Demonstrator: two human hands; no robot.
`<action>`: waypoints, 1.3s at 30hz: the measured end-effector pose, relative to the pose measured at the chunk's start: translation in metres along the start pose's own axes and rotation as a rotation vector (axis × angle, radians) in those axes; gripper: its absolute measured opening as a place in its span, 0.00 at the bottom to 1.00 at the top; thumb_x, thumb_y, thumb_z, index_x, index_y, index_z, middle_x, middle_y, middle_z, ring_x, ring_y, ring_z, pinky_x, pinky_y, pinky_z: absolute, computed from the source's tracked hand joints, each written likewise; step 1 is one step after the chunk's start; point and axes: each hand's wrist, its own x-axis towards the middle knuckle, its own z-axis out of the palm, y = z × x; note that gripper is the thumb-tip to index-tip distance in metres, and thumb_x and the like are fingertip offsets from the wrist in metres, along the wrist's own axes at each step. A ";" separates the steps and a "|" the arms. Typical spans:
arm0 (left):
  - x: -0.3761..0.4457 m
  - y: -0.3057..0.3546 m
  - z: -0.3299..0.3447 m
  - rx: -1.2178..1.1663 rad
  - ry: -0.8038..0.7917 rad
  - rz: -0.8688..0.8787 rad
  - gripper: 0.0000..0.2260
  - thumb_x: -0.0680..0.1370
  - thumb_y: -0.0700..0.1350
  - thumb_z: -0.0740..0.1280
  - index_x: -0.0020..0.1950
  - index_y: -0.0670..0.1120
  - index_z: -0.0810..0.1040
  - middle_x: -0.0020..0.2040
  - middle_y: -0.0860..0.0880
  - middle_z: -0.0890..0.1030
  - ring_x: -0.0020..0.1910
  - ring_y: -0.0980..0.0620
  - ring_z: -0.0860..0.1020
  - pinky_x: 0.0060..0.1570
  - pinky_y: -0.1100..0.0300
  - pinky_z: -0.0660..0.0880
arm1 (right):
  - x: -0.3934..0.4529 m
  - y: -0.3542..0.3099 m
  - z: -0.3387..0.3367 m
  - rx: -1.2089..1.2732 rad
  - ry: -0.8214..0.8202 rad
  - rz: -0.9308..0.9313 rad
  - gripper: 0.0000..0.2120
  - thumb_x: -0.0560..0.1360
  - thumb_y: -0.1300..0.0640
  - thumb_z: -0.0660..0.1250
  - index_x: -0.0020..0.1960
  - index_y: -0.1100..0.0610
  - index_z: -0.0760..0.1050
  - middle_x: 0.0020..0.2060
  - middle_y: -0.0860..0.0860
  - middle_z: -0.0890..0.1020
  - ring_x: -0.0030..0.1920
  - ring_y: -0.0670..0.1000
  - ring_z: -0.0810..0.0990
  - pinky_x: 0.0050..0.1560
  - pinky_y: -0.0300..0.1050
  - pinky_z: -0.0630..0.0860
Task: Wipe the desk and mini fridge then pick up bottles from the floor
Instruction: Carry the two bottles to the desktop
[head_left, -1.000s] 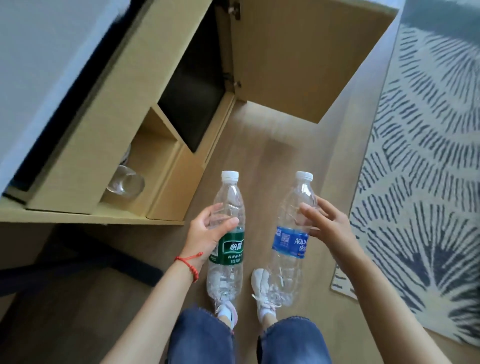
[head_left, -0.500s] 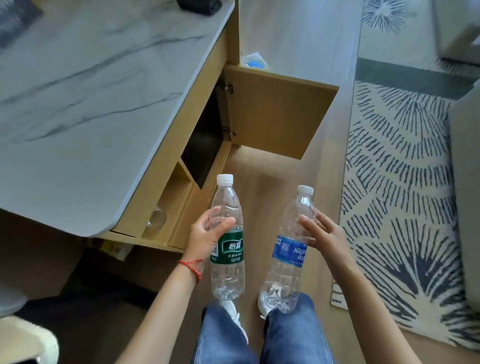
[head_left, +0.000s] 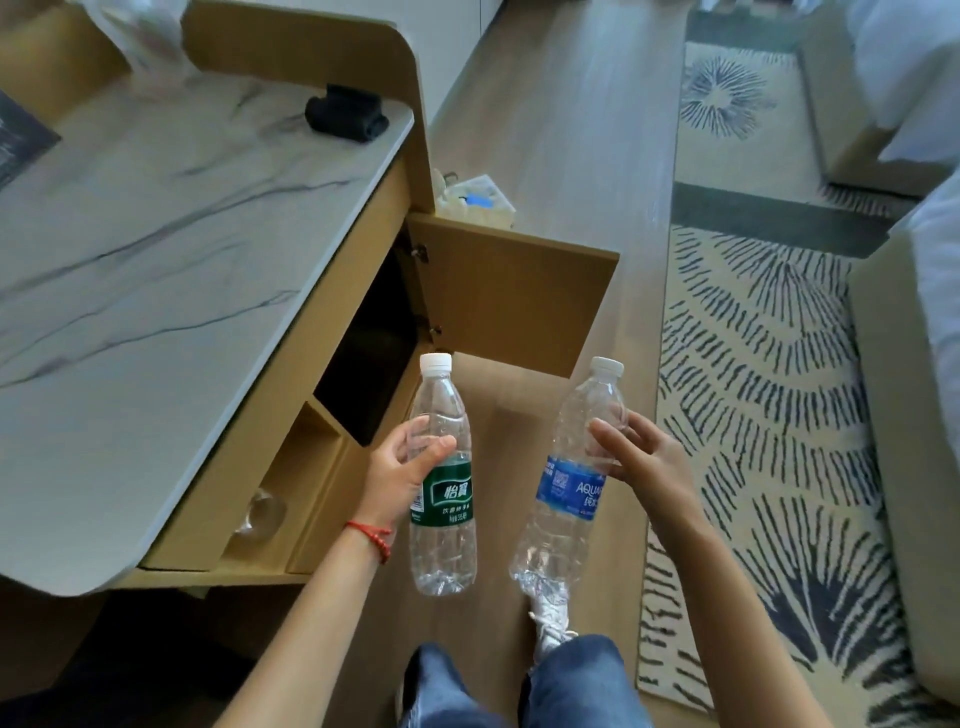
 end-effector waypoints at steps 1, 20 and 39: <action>0.006 0.006 0.010 -0.012 0.016 0.006 0.21 0.73 0.41 0.68 0.65 0.43 0.69 0.49 0.51 0.78 0.46 0.54 0.79 0.34 0.68 0.77 | 0.011 -0.006 -0.010 0.004 -0.004 -0.001 0.11 0.72 0.54 0.69 0.54 0.49 0.76 0.44 0.52 0.83 0.45 0.51 0.83 0.39 0.36 0.80; 0.177 0.112 0.082 -0.074 0.120 0.084 0.17 0.73 0.43 0.68 0.60 0.48 0.70 0.51 0.47 0.79 0.49 0.51 0.79 0.43 0.62 0.78 | 0.223 -0.089 -0.038 -0.068 -0.130 -0.041 0.18 0.73 0.54 0.68 0.62 0.53 0.72 0.47 0.51 0.82 0.46 0.47 0.83 0.39 0.33 0.78; 0.349 0.241 0.077 -0.147 0.275 0.199 0.31 0.57 0.59 0.71 0.57 0.52 0.73 0.48 0.54 0.81 0.43 0.61 0.82 0.37 0.69 0.76 | 0.458 -0.199 0.028 -0.063 -0.377 -0.170 0.19 0.72 0.54 0.67 0.63 0.53 0.72 0.48 0.49 0.82 0.48 0.47 0.82 0.41 0.35 0.80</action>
